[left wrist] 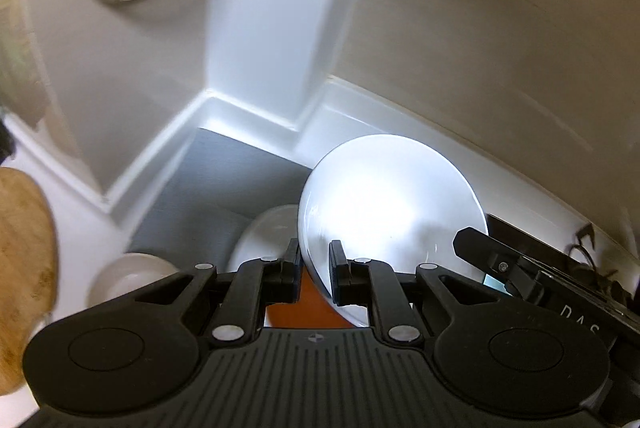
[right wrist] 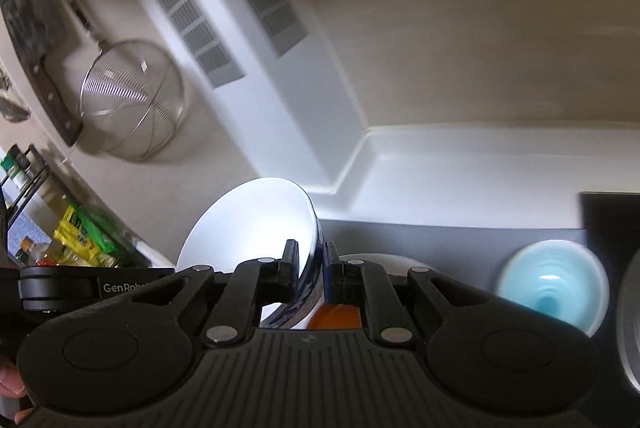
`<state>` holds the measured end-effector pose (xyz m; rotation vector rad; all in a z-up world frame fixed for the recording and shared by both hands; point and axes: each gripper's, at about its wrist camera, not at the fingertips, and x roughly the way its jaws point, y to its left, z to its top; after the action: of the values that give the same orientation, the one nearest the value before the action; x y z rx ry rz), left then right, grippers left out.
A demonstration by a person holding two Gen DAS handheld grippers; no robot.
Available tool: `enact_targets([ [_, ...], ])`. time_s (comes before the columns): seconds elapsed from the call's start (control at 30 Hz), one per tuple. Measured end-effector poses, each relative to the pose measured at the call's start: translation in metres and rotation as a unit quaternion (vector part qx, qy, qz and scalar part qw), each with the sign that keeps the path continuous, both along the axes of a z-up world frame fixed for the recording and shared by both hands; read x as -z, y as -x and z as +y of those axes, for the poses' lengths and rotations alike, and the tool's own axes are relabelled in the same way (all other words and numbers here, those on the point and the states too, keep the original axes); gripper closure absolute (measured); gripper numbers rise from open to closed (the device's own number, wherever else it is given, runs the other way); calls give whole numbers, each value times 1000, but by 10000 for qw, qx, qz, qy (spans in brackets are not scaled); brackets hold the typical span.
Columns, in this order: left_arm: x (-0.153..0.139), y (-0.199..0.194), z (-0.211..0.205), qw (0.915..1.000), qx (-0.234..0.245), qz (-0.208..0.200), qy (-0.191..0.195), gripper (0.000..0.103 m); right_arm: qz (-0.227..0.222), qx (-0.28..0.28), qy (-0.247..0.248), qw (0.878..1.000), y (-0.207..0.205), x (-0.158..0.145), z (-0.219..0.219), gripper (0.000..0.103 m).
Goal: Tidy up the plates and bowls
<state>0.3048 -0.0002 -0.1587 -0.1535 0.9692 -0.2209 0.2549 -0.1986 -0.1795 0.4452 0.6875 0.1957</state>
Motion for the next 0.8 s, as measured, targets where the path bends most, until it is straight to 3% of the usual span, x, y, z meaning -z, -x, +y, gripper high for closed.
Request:
enact_targets([
  [0.2,2,8,-50,9989,341,253,187,89,-13,452,-7,9990,31,-4,-55,90],
  [0.43,10,12,-104,9967,755,290,84,89,69,944,-233,9952,58,9,-113,90],
  [0.8,50,-8,-166,9904,1138,785,18,89,327,1388,-616,9879,71,56,-178,90],
])
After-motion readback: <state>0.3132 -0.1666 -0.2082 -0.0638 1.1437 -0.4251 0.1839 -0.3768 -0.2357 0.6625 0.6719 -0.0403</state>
